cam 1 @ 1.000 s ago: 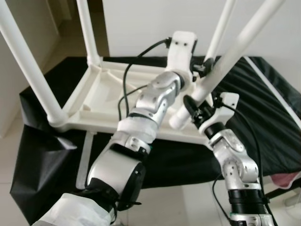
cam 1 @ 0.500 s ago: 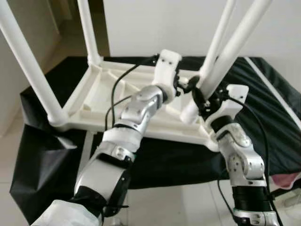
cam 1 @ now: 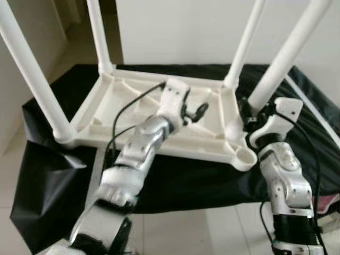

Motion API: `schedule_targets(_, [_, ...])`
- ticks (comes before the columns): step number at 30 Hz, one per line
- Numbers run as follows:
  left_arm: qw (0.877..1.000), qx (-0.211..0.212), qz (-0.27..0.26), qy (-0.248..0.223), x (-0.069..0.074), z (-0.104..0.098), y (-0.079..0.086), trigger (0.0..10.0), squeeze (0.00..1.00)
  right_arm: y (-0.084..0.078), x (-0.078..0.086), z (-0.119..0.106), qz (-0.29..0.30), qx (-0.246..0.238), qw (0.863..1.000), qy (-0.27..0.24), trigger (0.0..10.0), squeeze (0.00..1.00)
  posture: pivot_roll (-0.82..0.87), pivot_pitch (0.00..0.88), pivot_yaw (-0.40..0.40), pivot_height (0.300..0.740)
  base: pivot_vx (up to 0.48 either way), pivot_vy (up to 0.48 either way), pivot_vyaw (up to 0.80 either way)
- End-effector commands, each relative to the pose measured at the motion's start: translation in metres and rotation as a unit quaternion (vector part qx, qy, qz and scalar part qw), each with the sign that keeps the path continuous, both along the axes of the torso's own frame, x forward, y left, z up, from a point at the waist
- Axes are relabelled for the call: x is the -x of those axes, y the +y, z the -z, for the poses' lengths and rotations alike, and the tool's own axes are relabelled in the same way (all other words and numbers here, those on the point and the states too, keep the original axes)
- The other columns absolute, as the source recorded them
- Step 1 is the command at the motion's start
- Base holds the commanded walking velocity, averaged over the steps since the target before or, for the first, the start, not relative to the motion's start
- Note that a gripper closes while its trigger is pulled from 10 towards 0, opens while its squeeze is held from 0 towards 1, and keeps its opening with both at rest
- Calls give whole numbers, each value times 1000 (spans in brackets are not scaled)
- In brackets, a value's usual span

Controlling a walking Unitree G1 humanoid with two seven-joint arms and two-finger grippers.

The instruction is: Building children table

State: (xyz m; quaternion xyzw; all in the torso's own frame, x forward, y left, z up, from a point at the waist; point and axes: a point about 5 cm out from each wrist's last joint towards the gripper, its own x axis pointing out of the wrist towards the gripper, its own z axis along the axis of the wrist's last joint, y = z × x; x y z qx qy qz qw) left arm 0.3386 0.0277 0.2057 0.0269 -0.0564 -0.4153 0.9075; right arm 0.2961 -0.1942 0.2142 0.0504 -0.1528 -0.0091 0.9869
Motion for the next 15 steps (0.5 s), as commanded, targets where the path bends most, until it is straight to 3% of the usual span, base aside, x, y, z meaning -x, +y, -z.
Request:
schedule_targets(1, [997, -16, 71, -19, 10, -4, -8, 10000, 0, -4, 4, -6, 11, -4, 1000, -22, 10000, 0, 26, 0, -44, 740, 0, 0, 0])
schedule_targets(5, [991, -16, 127, -24, 27, 1, -3, 10000, 0, -7, 10, -1, 32, 0, 999, -14, 10000, 0, 21, 0, -40, 740, 0, 0, 0])
schedule_targets(6, [988, -24, 146, -46, 37, 3, -3, 10000, 0, -10, 13, 3, 48, 2, 999, -7, 10000, 0, 22, 0, -40, 740, 0, 0, 0])
schedule_targets(8, [988, -24, 146, -46, 37, 3, -3, 10000, 0, -10, 13, 3, 48, 2, 999, -7, 10000, 0, 22, 0, -40, 740, 0, 0, 0])
schedule_targets(10, [983, -41, 170, -61, 51, 8, -4, 10000, 0, -12, 18, 9, 62, 4, 998, 1, 10000, 0, 18, 0, -41, 740, 0, 0, 0])
schedule_targets(15, [976, -61, 200, -62, 61, 16, -5, 10000, 0, -12, 20, 16, 65, 3, 998, 10, 10000, 0, 16, 0, -43, 740, 0, 0, 0])
